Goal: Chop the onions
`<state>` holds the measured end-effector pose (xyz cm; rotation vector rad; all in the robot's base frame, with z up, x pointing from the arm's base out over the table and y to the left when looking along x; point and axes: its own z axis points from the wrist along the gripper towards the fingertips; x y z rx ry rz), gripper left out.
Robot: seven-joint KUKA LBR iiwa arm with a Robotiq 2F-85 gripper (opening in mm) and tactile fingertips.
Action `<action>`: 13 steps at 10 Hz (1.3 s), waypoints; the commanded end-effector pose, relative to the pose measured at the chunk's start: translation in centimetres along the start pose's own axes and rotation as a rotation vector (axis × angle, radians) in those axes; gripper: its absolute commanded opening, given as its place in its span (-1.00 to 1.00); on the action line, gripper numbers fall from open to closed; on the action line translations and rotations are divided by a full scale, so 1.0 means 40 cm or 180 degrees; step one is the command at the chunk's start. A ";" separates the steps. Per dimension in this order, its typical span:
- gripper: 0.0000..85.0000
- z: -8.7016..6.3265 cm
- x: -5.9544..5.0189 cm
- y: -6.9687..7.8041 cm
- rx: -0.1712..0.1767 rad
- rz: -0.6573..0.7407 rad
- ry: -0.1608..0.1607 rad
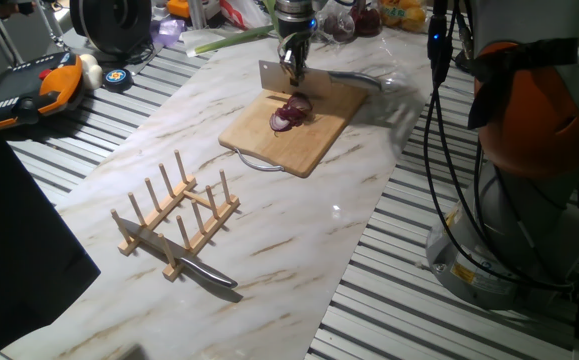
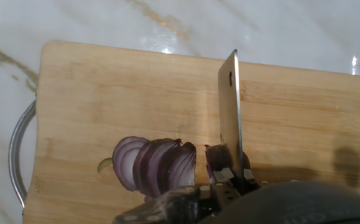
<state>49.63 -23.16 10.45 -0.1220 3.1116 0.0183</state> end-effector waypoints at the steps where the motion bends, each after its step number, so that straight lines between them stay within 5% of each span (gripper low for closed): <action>1: -0.98 -0.002 -0.002 -0.001 -0.0018 0.0009 -0.0004; 8: -0.98 -0.022 -0.006 0.009 0.0002 0.0053 -0.0013; 13: -0.98 -0.002 0.000 0.014 0.0102 0.0045 -0.0040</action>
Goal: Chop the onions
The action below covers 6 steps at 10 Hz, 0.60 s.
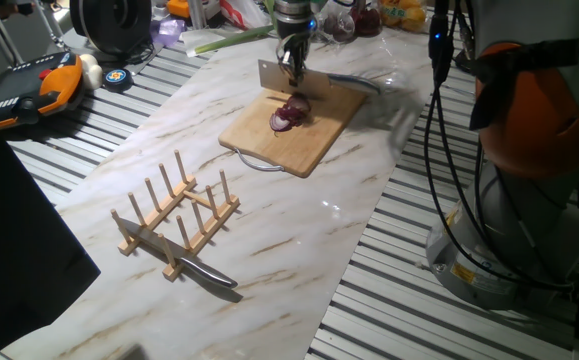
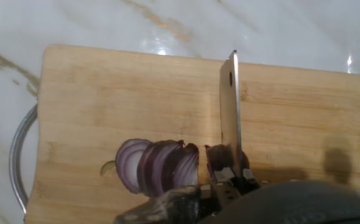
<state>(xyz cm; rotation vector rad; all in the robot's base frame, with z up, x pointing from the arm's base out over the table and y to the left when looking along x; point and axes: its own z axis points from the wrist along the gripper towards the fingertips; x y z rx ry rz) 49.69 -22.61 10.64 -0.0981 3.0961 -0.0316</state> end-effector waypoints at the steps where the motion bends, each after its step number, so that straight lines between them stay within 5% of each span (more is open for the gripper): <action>1: -0.98 0.007 0.005 0.002 -0.0002 0.0008 -0.0002; 6: -0.98 0.028 0.019 0.010 0.0005 0.0042 -0.0041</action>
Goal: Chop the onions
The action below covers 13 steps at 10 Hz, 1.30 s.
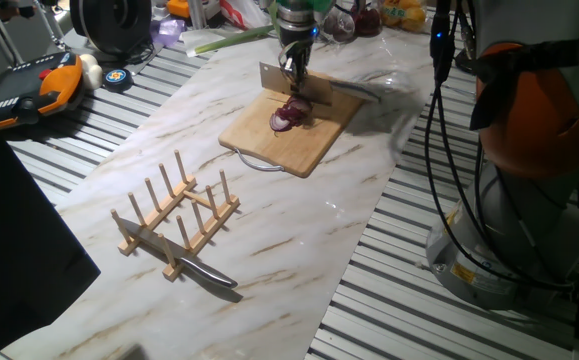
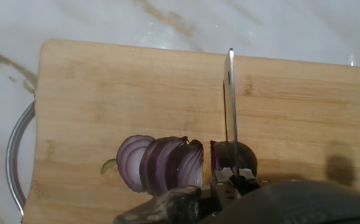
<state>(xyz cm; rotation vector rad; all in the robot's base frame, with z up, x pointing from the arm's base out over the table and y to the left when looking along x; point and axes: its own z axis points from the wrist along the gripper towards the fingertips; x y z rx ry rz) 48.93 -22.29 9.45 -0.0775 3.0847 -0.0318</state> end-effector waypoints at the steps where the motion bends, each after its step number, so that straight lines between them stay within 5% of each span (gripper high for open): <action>1: -0.98 -0.002 -0.002 -0.002 0.0012 0.0000 -0.0003; 8: -0.98 -0.051 -0.025 -0.022 0.0006 -0.0029 0.0105; 13: -0.98 -0.028 -0.031 -0.025 0.0002 -0.0029 0.0095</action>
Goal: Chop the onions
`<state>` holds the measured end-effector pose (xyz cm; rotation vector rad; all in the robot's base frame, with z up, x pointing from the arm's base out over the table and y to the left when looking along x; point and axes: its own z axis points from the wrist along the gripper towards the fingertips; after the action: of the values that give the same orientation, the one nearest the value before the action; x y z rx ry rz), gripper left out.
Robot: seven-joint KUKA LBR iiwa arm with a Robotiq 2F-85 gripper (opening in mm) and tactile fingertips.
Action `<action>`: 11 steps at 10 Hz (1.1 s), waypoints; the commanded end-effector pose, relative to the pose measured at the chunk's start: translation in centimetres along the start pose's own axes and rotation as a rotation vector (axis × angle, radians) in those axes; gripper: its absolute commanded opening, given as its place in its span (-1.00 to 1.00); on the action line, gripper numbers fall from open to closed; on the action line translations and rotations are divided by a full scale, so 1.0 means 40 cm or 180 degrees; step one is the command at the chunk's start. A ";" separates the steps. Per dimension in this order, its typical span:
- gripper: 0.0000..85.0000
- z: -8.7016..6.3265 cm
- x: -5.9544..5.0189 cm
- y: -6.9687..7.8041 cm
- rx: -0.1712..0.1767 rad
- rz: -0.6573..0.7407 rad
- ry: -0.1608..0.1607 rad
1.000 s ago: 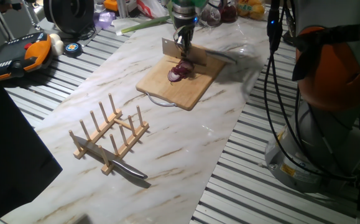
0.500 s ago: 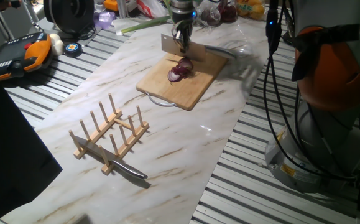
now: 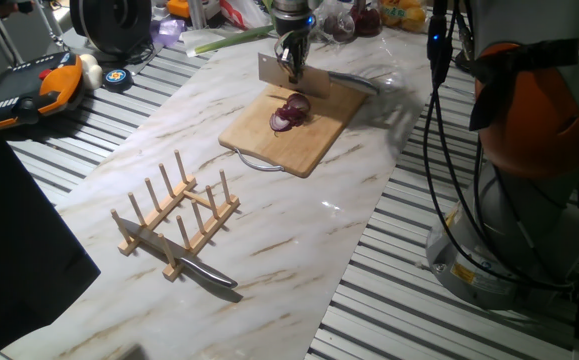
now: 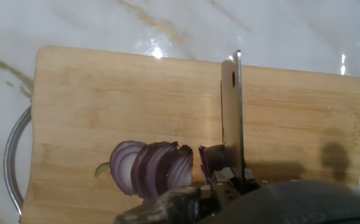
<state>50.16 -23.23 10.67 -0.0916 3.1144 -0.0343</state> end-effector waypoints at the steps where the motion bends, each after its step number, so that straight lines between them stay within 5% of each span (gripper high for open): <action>1: -0.98 0.007 -0.001 0.000 -0.0014 -0.0001 -0.0002; 11: -0.98 0.043 -0.006 0.008 -0.0056 0.0015 -0.0043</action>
<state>50.41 -22.89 8.89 -0.0849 3.1028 -0.0053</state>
